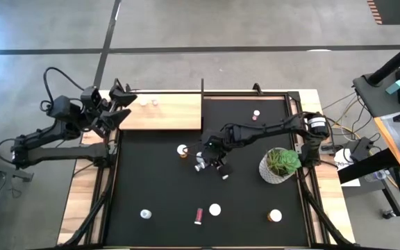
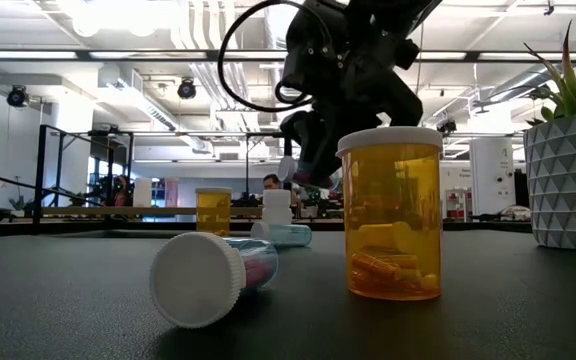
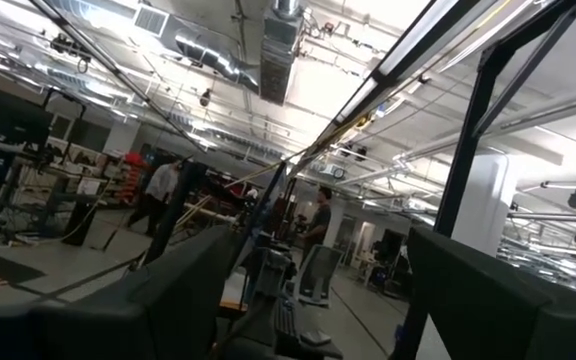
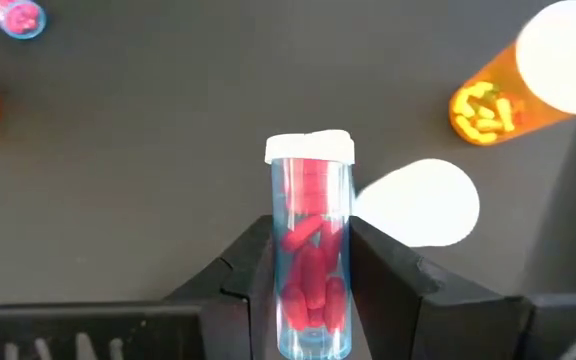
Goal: Pick and place medicine bottles onto shelf by color
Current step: Put the top left blue pill bottle into the shelf
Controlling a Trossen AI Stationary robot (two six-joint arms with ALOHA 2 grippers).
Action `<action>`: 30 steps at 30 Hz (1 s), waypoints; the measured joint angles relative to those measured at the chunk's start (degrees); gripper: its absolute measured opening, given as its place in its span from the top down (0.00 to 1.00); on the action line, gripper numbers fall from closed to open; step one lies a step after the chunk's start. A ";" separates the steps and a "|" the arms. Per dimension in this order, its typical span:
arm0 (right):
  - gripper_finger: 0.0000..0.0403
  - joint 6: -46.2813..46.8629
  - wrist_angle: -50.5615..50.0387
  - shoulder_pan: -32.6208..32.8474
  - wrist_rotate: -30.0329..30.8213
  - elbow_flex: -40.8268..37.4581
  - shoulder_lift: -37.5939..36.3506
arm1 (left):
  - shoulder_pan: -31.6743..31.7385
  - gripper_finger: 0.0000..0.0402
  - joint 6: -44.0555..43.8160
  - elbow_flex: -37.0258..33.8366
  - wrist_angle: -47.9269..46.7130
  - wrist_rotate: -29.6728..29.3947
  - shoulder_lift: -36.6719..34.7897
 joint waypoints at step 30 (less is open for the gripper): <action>0.74 32.82 3.41 -6.40 6.47 0.02 -12.86 | 0.01 0.28 -6.03 -0.03 -17.24 -0.32 11.84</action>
